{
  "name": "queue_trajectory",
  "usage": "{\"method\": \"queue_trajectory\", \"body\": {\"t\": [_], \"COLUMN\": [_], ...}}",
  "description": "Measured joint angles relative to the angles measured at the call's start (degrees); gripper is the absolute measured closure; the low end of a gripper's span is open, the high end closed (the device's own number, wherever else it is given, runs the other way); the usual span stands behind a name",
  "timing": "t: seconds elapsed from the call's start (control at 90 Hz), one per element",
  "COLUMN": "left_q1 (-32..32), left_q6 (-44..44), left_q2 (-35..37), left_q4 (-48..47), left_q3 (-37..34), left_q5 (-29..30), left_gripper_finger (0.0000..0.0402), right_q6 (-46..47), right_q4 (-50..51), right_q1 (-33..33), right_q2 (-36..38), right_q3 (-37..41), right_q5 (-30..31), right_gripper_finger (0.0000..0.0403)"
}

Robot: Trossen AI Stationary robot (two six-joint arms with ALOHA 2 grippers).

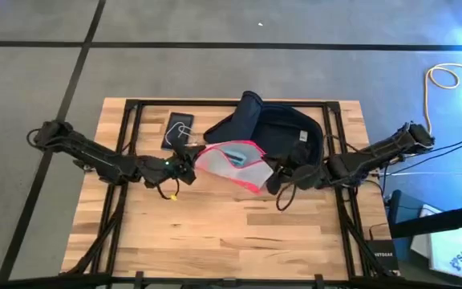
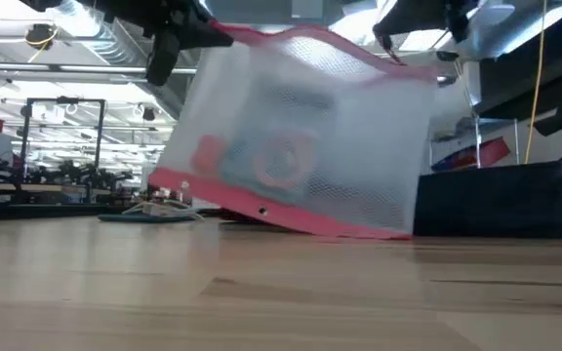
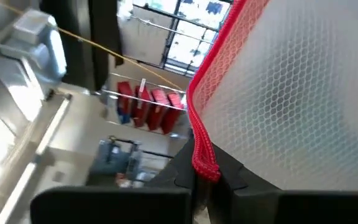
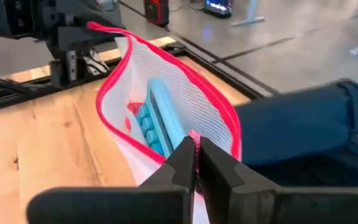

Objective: Unpack backpack
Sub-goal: Open the transparent zip bag

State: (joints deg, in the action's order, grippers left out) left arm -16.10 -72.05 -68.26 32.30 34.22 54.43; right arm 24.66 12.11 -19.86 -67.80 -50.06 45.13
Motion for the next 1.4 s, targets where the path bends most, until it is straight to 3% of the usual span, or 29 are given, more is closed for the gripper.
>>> {"method": "queue_trajectory", "body": {"t": [0.2,0.411,0.678,0.956,1.089,1.4], "left_q1": [0.01,0.01,0.33,1.97,2.42,4.3], "left_q6": [-14.17,-23.98,-21.07,-25.98,-28.17,-28.66], "left_q2": [0.03,0.03,0.03,0.01,0.01,-0.06], "left_q4": [9.28,16.26,16.23,21.04,24.51,30.52], "left_q3": [0.02,0.02,-0.04,-0.04,-0.04,-0.07], "left_q5": [3.06,4.82,4.23,1.77,-1.97,-8.89], "left_gripper_finger": [0.0402,0.0402,0.0402,0.0402,0.0402,0.0402], "right_q6": [-6.76,-9.7,-9.67,-9.55,-8.02,-7.16], "right_q4": [-7.26,-10.07,-10.37,-13.41,-13.5,-17.79], "right_q1": [7.18,12.46,14.03,14.03,14.02,13.9], "right_q2": [-2.1,-5.4,-10.68,-13.27,-13.32,-14.46], "right_q3": [0.0,0.0,0.0,0.0,0.0,-0.02], "right_q5": [-9.48,-15.5,-21.46,-24.57,-29.75,-31.68], "right_gripper_finger": [0.0403,0.0403,0.0403,0.0403,0.0403,0.0403]}}
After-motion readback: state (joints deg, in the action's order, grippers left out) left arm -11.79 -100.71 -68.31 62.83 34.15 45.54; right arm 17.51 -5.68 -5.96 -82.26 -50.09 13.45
